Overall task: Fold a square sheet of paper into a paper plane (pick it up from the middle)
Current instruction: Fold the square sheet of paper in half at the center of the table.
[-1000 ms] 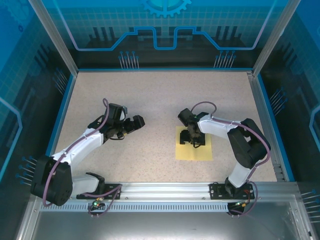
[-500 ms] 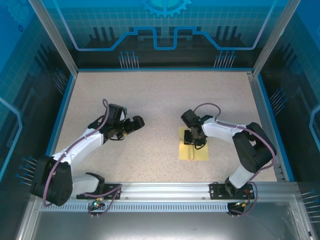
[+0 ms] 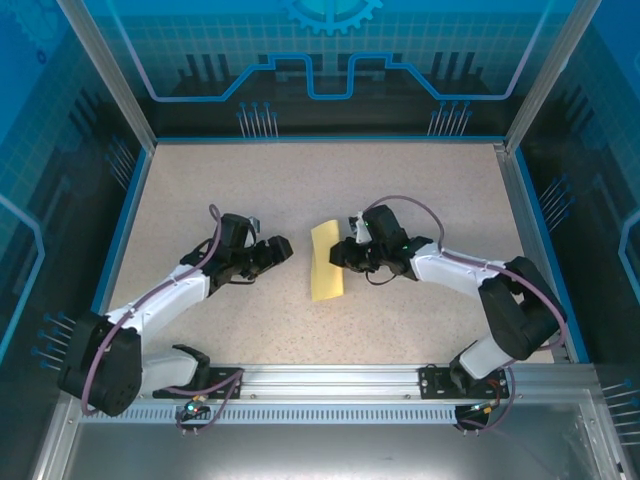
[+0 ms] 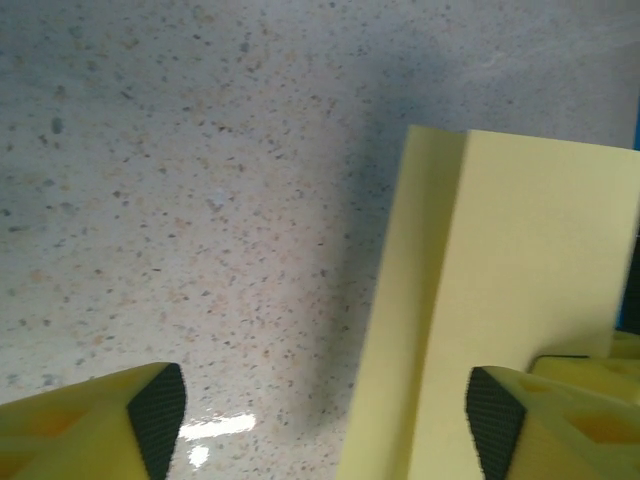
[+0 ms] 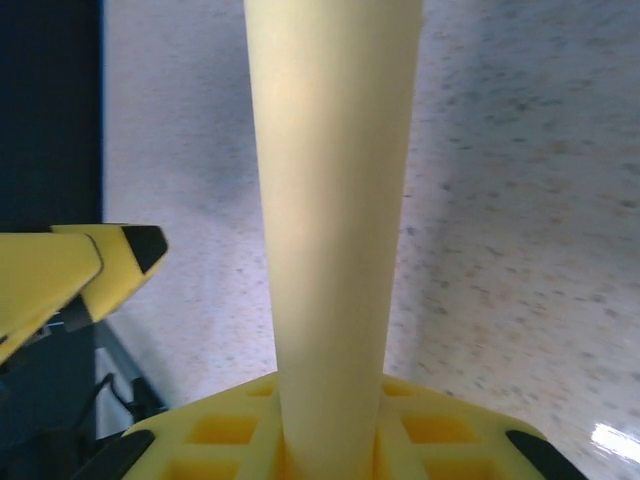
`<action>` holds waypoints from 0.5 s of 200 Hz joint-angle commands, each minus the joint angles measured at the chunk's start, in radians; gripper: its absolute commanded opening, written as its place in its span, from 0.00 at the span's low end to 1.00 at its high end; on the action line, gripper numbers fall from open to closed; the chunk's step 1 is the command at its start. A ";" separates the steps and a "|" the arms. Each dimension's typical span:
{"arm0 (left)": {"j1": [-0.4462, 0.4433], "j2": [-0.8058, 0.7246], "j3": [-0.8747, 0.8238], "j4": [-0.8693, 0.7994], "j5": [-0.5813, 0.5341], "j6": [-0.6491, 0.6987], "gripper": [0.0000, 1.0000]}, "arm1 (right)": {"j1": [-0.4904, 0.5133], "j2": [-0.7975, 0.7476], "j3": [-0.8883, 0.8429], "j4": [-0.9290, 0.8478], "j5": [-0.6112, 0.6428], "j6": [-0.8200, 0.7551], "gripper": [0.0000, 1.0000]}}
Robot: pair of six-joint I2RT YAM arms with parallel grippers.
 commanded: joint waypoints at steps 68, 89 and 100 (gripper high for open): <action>-0.103 0.092 0.004 0.184 0.037 -0.056 0.61 | -0.028 0.130 -0.065 0.025 -0.021 0.000 0.25; -0.115 0.112 0.007 0.175 0.013 -0.061 0.62 | -0.028 0.136 -0.055 -0.024 0.022 -0.010 0.28; -0.118 0.119 0.006 0.167 0.002 -0.062 0.62 | -0.025 0.145 -0.043 -0.048 0.037 -0.014 0.30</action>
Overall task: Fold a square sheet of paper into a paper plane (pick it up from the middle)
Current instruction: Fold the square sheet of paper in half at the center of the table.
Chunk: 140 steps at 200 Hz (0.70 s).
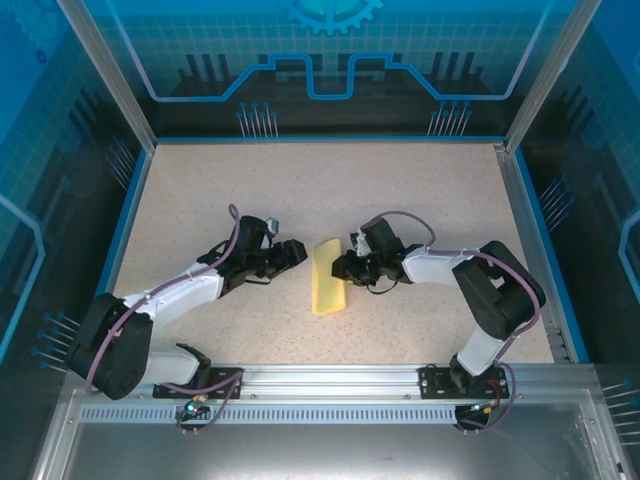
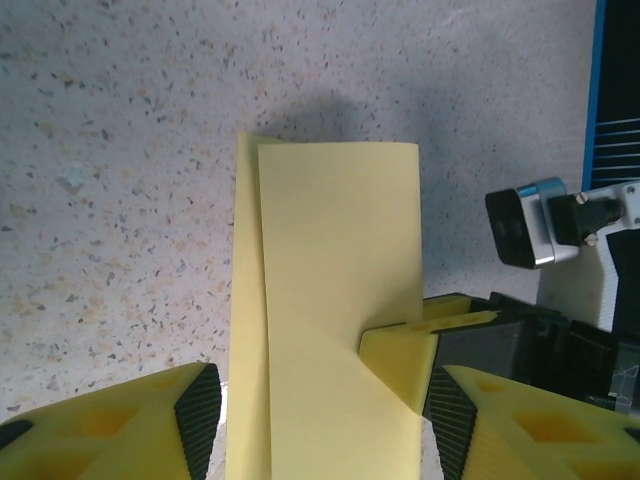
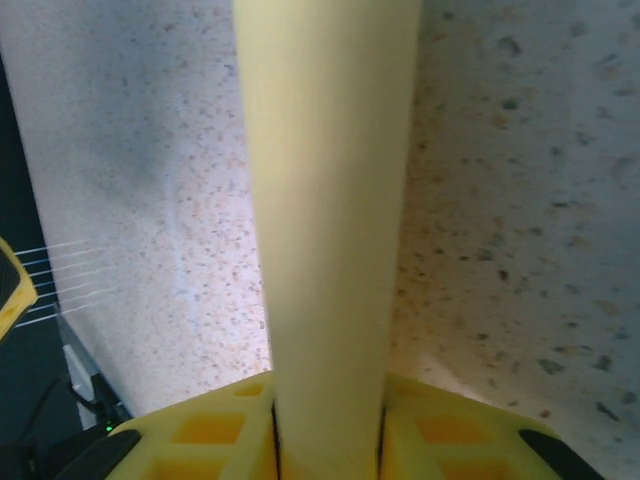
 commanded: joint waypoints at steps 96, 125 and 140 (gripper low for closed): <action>-0.016 0.023 0.000 -0.008 -0.045 0.003 0.62 | 0.071 0.068 0.141 -0.286 0.237 -0.045 0.38; -0.016 0.027 0.000 -0.009 -0.047 0.006 0.62 | 0.085 0.086 0.157 -0.322 0.266 -0.051 0.40; -0.016 0.029 0.001 -0.012 -0.047 0.009 0.62 | 0.093 0.089 0.160 -0.337 0.281 -0.052 0.42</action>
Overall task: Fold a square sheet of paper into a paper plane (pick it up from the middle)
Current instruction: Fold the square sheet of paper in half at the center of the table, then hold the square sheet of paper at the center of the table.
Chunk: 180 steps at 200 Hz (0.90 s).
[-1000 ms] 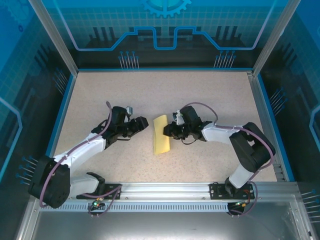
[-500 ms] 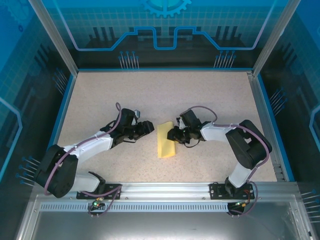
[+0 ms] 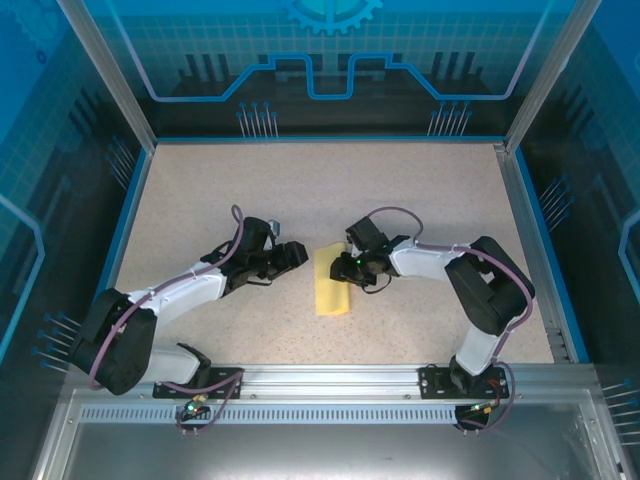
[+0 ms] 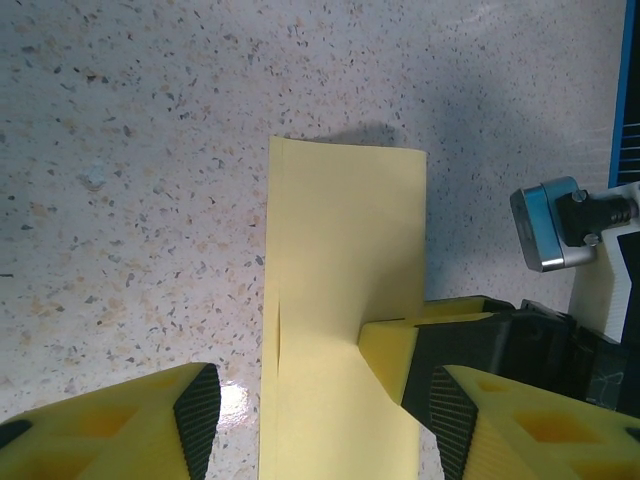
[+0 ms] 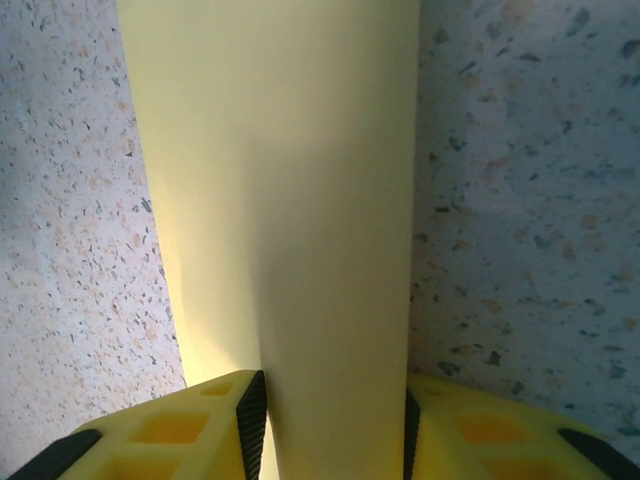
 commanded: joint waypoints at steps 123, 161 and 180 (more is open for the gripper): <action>-0.008 0.026 0.017 -0.029 -0.006 0.027 0.59 | 0.059 0.110 0.089 -0.232 0.204 -0.031 0.47; -0.010 0.035 0.021 -0.028 -0.002 0.028 0.55 | 0.071 0.146 0.106 -0.267 0.241 -0.024 0.45; -0.009 0.041 0.024 -0.031 -0.002 0.027 0.55 | 0.075 0.160 0.111 -0.278 0.252 -0.022 0.46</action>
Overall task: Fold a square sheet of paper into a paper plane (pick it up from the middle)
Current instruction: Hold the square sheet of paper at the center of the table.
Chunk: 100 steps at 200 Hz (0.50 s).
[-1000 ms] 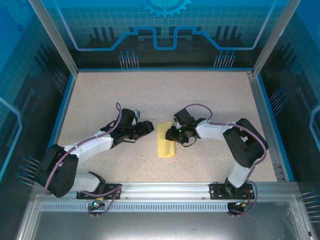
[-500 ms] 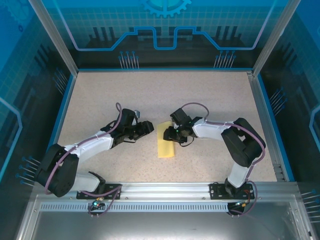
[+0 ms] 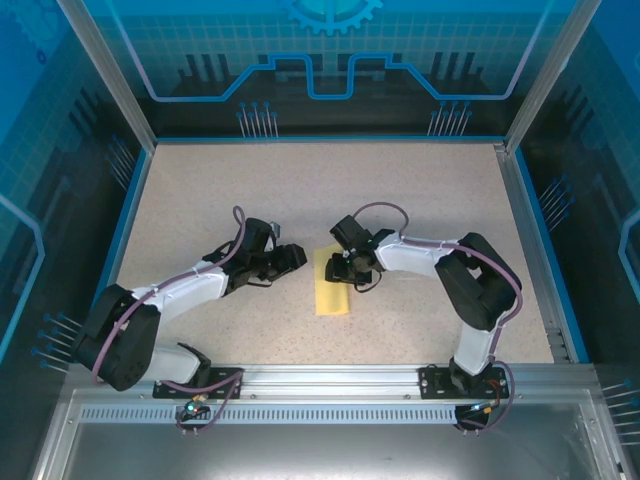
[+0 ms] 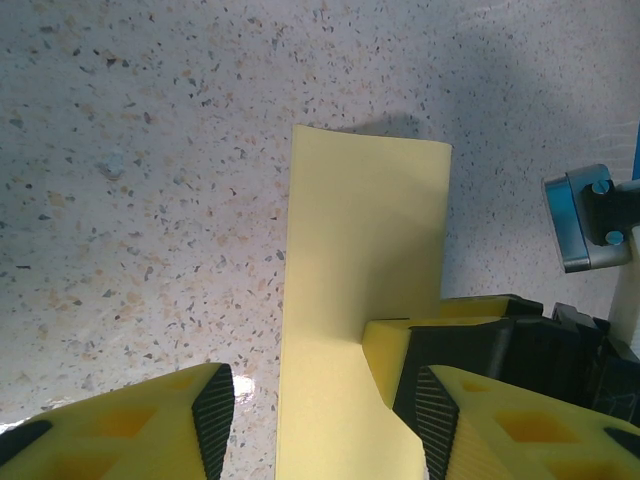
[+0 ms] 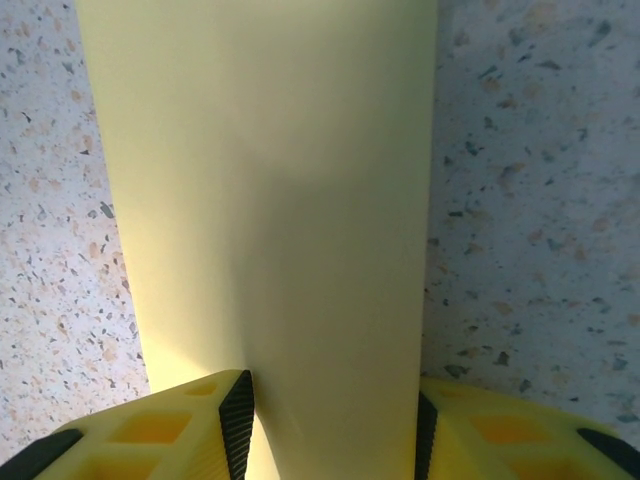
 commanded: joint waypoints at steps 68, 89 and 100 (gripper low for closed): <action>-0.016 0.042 0.025 0.008 0.032 0.006 0.49 | 0.015 0.125 -0.017 -0.112 0.110 0.018 0.46; -0.023 0.061 0.029 0.021 0.050 0.003 0.44 | 0.015 0.132 -0.017 -0.111 0.106 0.031 0.46; -0.026 0.071 0.031 0.028 0.061 0.004 0.41 | 0.015 0.136 -0.018 -0.109 0.101 0.034 0.46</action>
